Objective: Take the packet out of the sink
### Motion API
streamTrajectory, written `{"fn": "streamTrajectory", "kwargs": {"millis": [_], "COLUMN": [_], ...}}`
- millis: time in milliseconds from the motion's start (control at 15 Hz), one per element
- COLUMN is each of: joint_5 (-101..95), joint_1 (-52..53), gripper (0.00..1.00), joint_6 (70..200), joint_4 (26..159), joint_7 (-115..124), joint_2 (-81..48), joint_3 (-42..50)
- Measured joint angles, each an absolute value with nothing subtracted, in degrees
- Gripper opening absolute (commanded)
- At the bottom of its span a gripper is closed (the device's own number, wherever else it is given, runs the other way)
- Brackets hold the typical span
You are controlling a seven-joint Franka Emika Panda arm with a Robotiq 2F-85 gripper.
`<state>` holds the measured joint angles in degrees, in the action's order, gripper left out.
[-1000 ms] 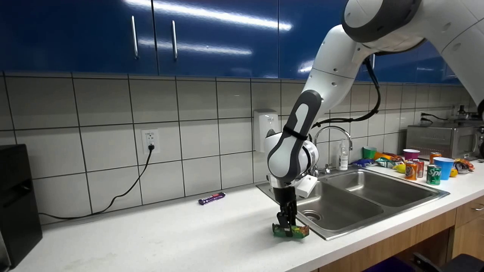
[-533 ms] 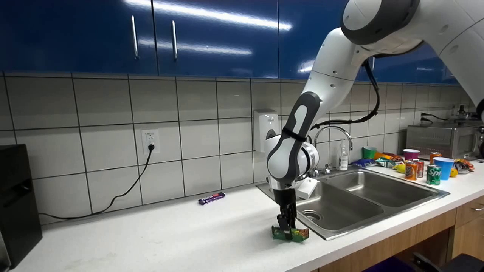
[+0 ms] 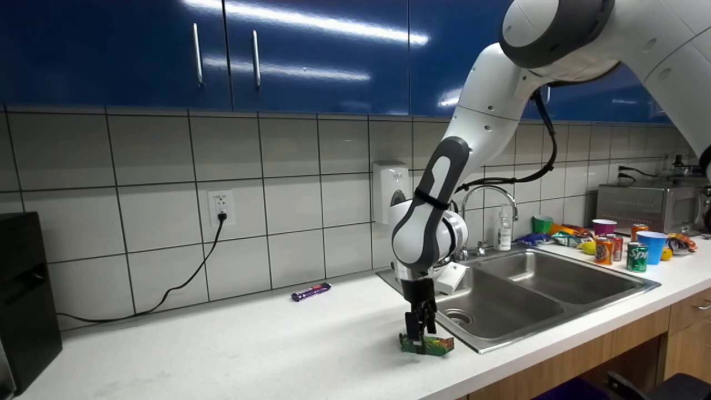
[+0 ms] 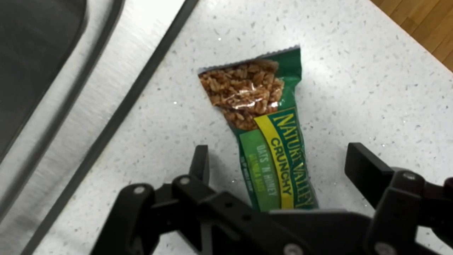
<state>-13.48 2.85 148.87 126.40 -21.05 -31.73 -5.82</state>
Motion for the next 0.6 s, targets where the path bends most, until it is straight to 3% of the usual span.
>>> {"fn": "streamTrajectory", "kwargs": {"millis": [600], "joint_5": [-12.79], "joint_1": [2.26], "gripper": [1.0], "joint_6": [150.95], "joint_4": [126.18], "joint_7": [-20.53], "joint_2": [-30.05], "joint_3": [-5.24]}}
